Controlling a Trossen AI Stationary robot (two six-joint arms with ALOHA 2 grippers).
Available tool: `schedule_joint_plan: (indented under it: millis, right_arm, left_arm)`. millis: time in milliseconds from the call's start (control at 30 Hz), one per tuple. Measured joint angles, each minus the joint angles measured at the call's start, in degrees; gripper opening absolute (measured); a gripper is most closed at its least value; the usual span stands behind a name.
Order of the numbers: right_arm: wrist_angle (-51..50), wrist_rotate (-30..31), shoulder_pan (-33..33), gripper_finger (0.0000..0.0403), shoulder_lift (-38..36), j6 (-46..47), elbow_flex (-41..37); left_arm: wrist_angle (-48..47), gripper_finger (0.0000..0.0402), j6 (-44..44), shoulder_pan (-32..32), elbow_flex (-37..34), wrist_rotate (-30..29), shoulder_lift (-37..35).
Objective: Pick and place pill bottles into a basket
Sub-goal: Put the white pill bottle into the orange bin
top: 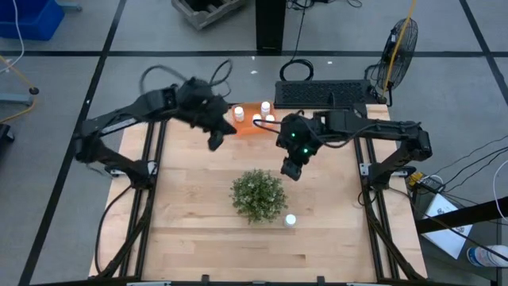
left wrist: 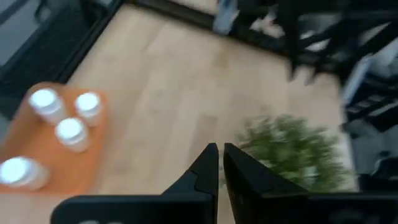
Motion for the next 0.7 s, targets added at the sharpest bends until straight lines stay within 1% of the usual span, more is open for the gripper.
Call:
schedule_joint_plan:
  millis: [100, 200, 300, 367, 433, 467, 567, 633, 700]
  right_arm:
    - [0.58, 0.57, 1.56, 0.0068, -0.86, 0.16, 0.00]
    - [0.61, 1.37, 3.06, 0.0057, -1.95, 0.80, 0.07]
    - [-1.80, 7.98, 6.31, 0.0048, -3.57, 1.43, 0.04]
    - [-2.92, 14.60, 9.85, 0.0043, -5.52, 2.59, 0.04]
    - [-2.90, 18.95, 13.60, 0.0038, -7.34, 5.23, 0.04]
    - [-2.34, 19.67, 15.23, 0.0036, -7.95, 5.91, 0.03]
    - [0.09, 20.19, 18.15, 0.0034, -8.49, 4.61, -1.78]
    - [-0.37, 21.54, 19.62, 0.0033, -8.23, 6.83, -3.39]
    - [-0.37, 21.04, 20.76, 0.0033, -8.25, 9.82, -5.40]
  left_arm:
    - [3.68, 0.0029, -4.10, -1.65, -9.99, 0.08, -7.55]
    - [8.36, 0.0016, -9.83, -3.09, -22.15, -3.21, -16.12]
    - [14.43, 0.0005, -12.12, -5.45, -32.81, -5.19, -24.77]
    - [16.35, 0.0010, -14.10, -6.34, -37.89, -7.21, -29.63]
    - [18.46, 0.0020, -16.71, -6.94, -41.14, -9.83, -33.25]
    - [19.25, 0.0025, -17.30, -6.99, -42.29, -10.76, -34.77]
    - [19.77, 0.0035, -17.41, -7.06, -44.53, -13.37, -38.20]
    - [19.42, 0.0040, -17.79, -6.97, -45.64, -16.00, -39.05]
    - [19.09, 0.0041, -18.30, -7.03, -46.26, -16.92, -39.19]
